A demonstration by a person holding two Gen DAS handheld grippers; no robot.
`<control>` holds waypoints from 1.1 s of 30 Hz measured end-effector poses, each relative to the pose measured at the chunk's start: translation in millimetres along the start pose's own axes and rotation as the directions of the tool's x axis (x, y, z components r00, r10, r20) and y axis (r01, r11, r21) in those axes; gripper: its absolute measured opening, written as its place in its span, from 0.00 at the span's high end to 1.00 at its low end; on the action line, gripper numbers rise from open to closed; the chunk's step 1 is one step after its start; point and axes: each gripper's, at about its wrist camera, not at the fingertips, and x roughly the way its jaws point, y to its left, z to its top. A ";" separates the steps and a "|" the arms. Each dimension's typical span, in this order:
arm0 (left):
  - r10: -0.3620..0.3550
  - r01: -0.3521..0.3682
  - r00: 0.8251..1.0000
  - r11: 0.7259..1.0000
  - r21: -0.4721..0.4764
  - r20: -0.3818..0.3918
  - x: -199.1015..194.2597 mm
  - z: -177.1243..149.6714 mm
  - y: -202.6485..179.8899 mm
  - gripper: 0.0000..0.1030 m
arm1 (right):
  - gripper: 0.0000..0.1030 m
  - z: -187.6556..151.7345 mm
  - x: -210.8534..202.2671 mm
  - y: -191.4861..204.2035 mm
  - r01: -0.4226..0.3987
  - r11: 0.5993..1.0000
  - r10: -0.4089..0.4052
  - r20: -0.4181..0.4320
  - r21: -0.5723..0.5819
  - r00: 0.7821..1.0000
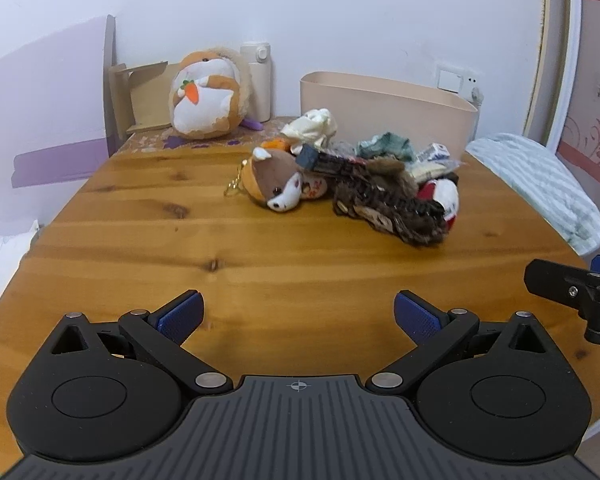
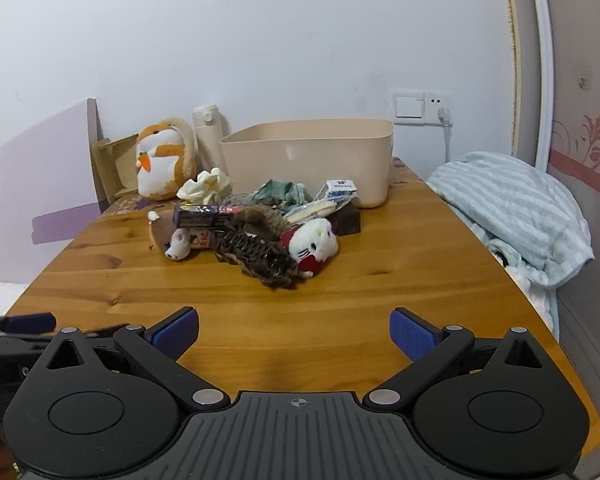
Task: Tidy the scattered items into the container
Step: 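Move both tools toward the pile of items on the table, then grasp the brown dog plush with the left tool while the right tool grasps the brown scrunchie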
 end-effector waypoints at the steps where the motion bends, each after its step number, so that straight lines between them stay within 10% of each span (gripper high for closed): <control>1: -0.001 0.000 1.000 1.000 0.002 0.000 4.1 2.7 1.1 0.00 | 0.00 2.2 3.8 -1.1 -0.002 1.000 0.002 0.000 -0.002 1.000; 33: -0.036 0.038 0.999 0.993 0.115 -0.020 151.8 80.2 46.4 0.00 | 0.29 34.1 150.9 16.9 -0.206 0.967 0.182 -0.160 -0.149 0.970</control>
